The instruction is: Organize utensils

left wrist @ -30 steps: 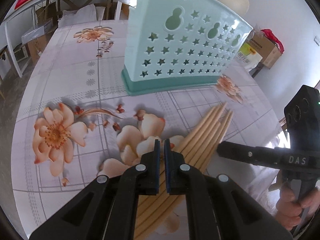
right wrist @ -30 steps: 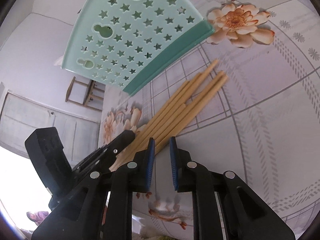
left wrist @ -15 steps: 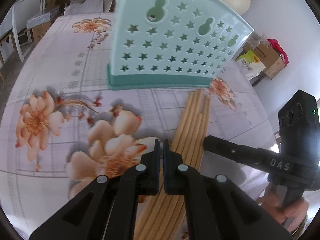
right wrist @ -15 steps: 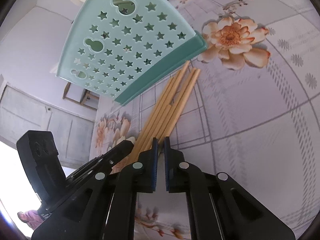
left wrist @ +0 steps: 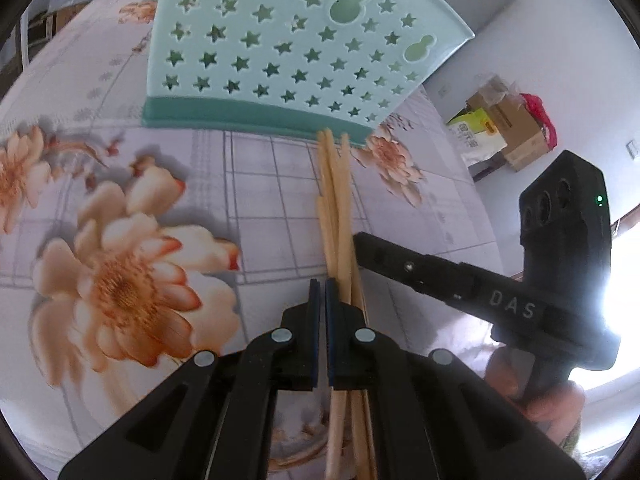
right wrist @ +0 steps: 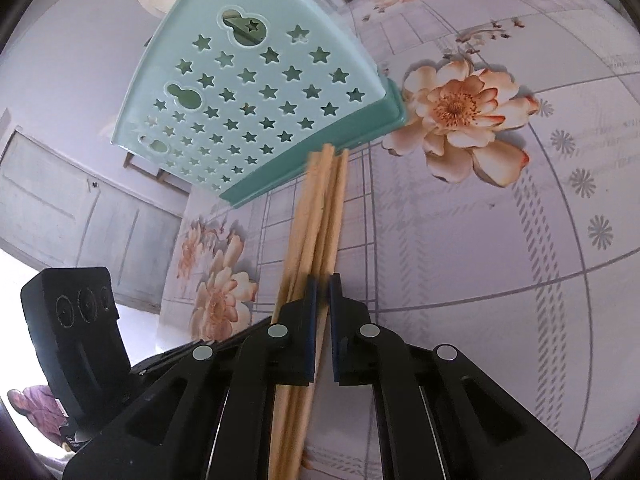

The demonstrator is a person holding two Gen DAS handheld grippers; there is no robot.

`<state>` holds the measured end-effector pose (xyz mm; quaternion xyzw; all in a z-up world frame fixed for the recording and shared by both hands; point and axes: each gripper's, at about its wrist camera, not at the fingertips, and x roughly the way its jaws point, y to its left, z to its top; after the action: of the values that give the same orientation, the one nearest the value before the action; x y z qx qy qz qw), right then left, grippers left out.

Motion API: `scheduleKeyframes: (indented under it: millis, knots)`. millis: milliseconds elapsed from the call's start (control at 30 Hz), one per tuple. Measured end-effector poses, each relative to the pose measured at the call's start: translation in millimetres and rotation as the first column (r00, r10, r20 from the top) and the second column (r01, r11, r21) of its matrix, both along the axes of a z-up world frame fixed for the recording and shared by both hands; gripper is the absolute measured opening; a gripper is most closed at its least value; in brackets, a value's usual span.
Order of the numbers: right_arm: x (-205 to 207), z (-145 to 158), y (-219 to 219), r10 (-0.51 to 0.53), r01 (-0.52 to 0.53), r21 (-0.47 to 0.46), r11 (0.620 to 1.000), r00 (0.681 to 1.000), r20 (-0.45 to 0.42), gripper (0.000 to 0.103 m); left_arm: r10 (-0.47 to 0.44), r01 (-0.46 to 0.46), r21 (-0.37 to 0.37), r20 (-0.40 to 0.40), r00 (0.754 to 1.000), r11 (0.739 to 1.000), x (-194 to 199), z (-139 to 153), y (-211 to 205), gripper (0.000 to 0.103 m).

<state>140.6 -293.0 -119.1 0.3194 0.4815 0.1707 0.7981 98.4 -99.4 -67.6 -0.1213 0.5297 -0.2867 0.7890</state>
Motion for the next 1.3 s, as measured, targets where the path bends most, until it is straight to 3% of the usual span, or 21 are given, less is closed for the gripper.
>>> scheduleKeyframes:
  millis: [200,433,633,800,1300]
  knots:
    - [2,2,6,0.029,-0.029,-0.057,0.998,0.999,0.014,0.004,0.011,-0.013,-0.047,-0.033,0.999,0.999,-6,-3,4,0.001]
    - [-10,10,8,0.026,-0.015,-0.189,0.982,0.998,0.055,0.004,0.04,-0.04,-0.028,0.017,0.999,0.999,-10,1,19,0.005]
    - [-21,10,-5,-0.008,0.021,-0.218,0.976,0.998,0.061,0.005,0.015,-0.012,-0.034,0.072,0.997,0.999,-12,10,22,0.016]
    - [-28,9,-14,-0.028,0.041,-0.213,0.976,0.998,0.059,0.005,-0.025,0.022,0.025,0.124,0.992,0.999,-15,13,7,0.024]
    - [-32,9,-17,-0.043,0.054,-0.2,0.978,0.997,0.062,0.004,-0.037,-0.003,0.181,0.22,0.975,0.984,-9,8,-8,0.024]
